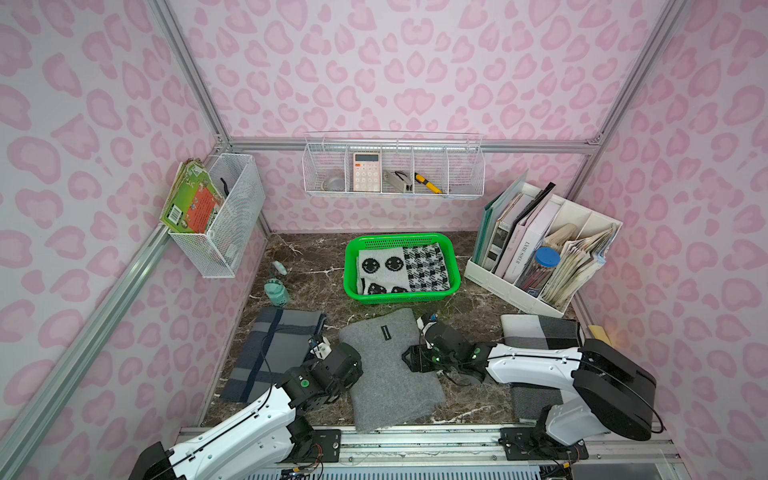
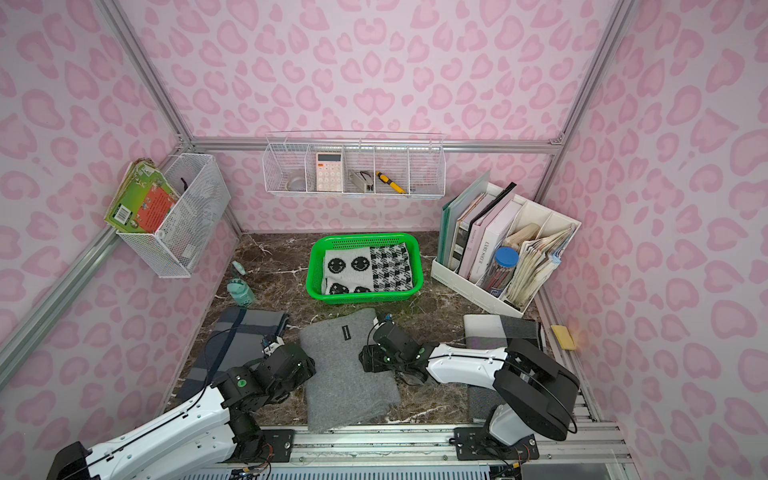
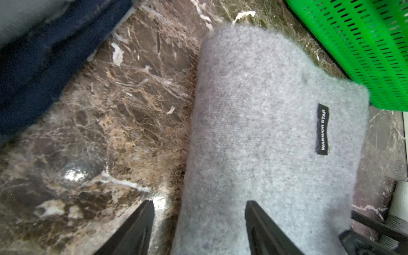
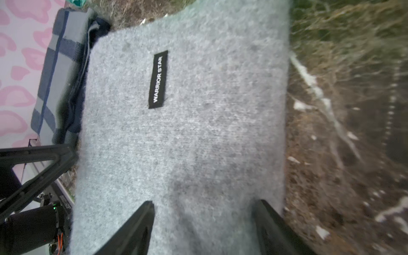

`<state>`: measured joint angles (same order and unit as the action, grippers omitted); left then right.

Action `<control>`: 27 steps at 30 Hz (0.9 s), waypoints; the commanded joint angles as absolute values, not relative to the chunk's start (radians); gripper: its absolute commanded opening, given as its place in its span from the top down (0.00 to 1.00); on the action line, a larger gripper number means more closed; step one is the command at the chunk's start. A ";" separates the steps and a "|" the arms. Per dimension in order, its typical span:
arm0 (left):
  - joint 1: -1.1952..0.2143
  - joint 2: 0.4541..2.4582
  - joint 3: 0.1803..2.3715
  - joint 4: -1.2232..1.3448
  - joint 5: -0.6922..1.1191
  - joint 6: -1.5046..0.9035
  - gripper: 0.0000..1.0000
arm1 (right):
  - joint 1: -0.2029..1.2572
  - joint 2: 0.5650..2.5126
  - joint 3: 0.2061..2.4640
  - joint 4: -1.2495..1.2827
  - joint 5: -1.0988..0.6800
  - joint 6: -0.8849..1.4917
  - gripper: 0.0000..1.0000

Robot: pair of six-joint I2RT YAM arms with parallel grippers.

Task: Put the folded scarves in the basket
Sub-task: Adjust the scarf at the center of the board.

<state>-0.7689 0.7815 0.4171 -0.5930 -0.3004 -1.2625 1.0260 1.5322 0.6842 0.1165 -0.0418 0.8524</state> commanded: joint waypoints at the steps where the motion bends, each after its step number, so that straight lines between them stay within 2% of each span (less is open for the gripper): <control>1: -0.768 0.789 0.400 -0.588 -0.328 -1.284 0.33 | 1.038 1.556 0.681 0.160 -0.090 0.853 0.32; 7: -0.768 0.865 0.382 -0.470 -0.278 -1.258 0.47 | 1.077 1.561 0.631 0.197 -0.077 0.893 0.65; 9: -0.769 0.907 0.393 -0.455 -0.272 -1.255 0.48 | 1.077 1.550 0.598 0.213 -0.074 0.914 0.75; 11: -0.768 0.955 0.403 -0.432 -0.265 -1.249 0.47 | 1.077 1.523 0.562 0.211 -0.059 0.933 0.79; 18: -0.771 1.238 0.517 -0.218 -0.136 -1.155 0.46 | 1.090 1.241 0.332 0.128 0.056 1.065 0.72; 24: -0.823 1.527 0.795 -0.171 -0.079 -1.039 0.44 | 1.117 0.888 0.226 -0.096 0.177 1.129 0.43; 27: -0.845 1.596 0.888 -0.179 -0.086 -1.008 0.40 | 1.117 0.721 0.234 -0.246 0.263 1.129 0.36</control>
